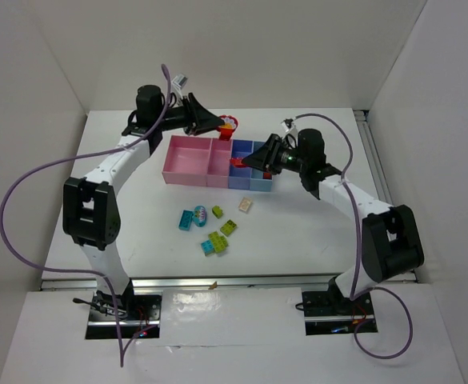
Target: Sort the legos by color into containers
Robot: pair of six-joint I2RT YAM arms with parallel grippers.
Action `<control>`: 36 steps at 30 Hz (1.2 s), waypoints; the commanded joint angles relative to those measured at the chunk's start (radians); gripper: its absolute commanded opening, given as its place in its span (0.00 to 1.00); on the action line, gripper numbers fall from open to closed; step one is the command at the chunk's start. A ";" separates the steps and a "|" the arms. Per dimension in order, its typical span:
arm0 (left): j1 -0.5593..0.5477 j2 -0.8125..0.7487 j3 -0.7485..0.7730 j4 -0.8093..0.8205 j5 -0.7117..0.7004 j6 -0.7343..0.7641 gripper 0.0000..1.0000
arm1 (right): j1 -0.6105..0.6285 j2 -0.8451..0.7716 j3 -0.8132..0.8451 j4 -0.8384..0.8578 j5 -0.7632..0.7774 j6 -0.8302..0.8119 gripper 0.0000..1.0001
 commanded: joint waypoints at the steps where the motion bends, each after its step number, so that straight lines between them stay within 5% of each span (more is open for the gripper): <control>1: 0.008 0.022 0.093 -0.130 -0.058 0.097 0.00 | -0.012 -0.064 0.127 -0.332 0.284 -0.192 0.16; 4: 0.008 0.047 0.174 -0.351 -0.118 0.241 0.00 | 0.013 -0.045 0.238 -0.560 0.583 -0.285 0.16; 7: 0.008 0.045 0.147 -0.407 -0.141 0.304 0.00 | 0.013 -0.019 0.279 -0.602 0.676 -0.341 0.16; 22: -0.012 0.067 0.147 -0.550 -0.136 0.419 0.00 | 0.022 0.255 0.490 -0.655 0.712 -0.413 0.18; 27: -0.012 0.067 0.158 -0.561 -0.136 0.429 0.00 | 0.041 0.294 0.522 -0.655 0.712 -0.422 0.46; 36: -0.012 0.067 0.158 -0.561 -0.116 0.419 0.00 | 0.050 0.295 0.545 -0.664 0.732 -0.422 0.61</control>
